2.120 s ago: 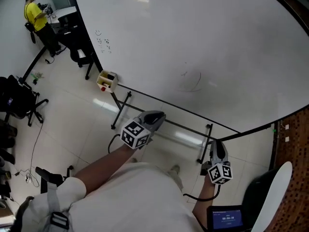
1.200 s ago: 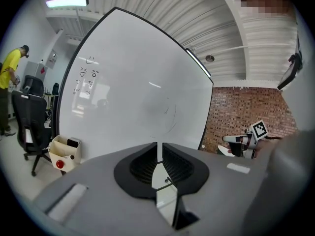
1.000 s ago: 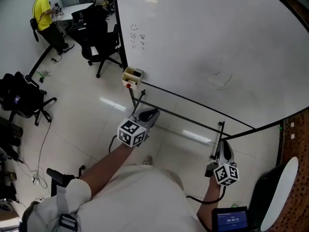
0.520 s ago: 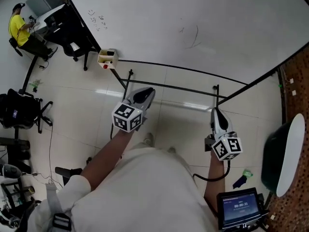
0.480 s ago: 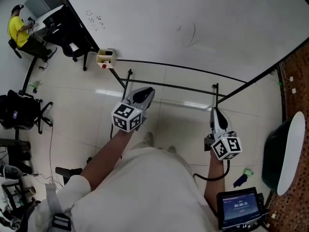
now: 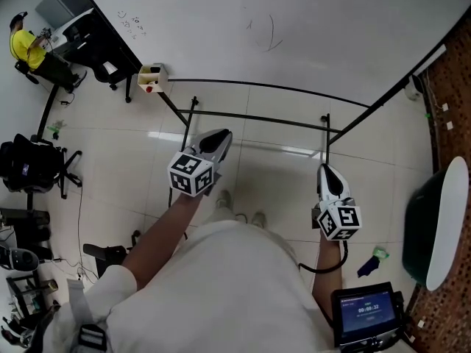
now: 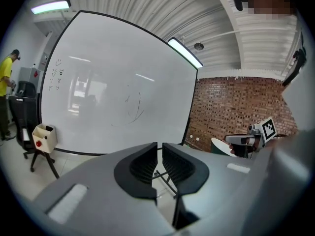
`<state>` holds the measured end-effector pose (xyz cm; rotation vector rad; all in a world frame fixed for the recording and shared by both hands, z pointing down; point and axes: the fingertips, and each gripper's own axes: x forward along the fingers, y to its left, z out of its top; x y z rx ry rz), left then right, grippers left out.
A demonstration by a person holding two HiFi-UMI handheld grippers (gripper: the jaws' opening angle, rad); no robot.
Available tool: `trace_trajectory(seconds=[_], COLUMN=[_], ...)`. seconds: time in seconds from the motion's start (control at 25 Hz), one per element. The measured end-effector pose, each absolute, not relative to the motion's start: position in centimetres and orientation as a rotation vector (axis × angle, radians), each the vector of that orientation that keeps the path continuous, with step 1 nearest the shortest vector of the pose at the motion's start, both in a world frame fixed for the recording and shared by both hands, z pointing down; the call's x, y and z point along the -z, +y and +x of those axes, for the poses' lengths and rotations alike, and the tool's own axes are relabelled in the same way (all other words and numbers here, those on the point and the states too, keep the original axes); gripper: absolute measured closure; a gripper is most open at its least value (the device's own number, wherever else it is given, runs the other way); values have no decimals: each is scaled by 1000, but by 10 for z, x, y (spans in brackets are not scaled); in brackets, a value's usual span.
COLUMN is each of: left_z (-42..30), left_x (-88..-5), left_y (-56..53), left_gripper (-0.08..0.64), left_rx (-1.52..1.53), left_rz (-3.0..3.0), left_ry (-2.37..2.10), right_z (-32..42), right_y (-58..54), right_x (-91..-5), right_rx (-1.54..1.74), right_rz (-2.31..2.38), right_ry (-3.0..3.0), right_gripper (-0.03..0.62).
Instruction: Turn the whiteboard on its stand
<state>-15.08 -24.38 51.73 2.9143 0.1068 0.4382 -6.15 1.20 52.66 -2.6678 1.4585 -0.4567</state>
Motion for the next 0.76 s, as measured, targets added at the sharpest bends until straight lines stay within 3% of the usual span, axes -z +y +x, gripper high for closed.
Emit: trace_trajectory(seconds=[0.76], left_z=[-166], left_x=[-552], left_y=[-193], left_gripper=[509], left_rx=[-549], left_rz=[2908], left_ry=[90], right_z=[-58], right_y=[66], right_x=[-565], right_rx=[554], right_rz=[-2643], right_ry=[1460], right_gripper=[589])
